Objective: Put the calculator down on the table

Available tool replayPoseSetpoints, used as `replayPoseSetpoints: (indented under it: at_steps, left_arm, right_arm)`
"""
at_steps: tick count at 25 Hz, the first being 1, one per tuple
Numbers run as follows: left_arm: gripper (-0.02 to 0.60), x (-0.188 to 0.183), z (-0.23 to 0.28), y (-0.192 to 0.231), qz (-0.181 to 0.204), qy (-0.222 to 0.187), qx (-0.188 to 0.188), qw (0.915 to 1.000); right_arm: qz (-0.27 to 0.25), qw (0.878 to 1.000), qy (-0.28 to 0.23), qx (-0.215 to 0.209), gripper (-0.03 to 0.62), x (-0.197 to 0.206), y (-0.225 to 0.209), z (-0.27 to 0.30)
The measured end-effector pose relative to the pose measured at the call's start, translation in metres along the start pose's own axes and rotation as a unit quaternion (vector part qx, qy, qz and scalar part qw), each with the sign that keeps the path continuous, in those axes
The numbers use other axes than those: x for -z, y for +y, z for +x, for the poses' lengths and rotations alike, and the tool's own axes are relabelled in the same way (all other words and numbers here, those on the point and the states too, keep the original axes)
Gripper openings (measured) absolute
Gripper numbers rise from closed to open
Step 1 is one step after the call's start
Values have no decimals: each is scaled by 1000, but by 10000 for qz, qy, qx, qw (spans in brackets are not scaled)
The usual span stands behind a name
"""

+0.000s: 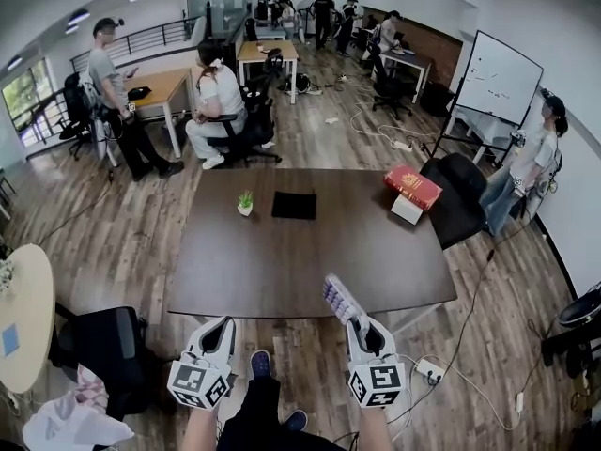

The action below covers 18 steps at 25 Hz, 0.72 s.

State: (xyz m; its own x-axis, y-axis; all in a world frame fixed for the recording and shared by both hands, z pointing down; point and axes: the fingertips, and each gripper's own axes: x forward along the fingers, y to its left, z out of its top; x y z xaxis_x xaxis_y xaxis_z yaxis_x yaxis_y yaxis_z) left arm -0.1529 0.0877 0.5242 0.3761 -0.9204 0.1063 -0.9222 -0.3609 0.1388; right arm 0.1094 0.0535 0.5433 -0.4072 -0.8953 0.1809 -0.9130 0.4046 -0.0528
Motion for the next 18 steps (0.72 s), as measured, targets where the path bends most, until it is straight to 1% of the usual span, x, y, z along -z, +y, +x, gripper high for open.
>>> replayPoseSetpoints:
  at_steps: [6, 10, 13, 18]
  left_arm:
    - [-5, -13, 44, 2, 33, -77, 246, 9997]
    - [-5, -17, 91, 3, 32, -155, 556, 9983]
    - [-5, -22, 132, 6, 12, -193, 777, 9968]
    - [-5, -30, 198, 37, -71, -168, 872, 9960]
  right_arm:
    - [34, 9996, -75, 288, 115, -9, -28, 18]
    - [45, 9987, -80, 511, 115, -11, -50, 38]
    - [36, 9982, -71, 595, 115, -16, -64, 65]
    - [61, 9975, -5, 710, 115, -27, -86, 130]
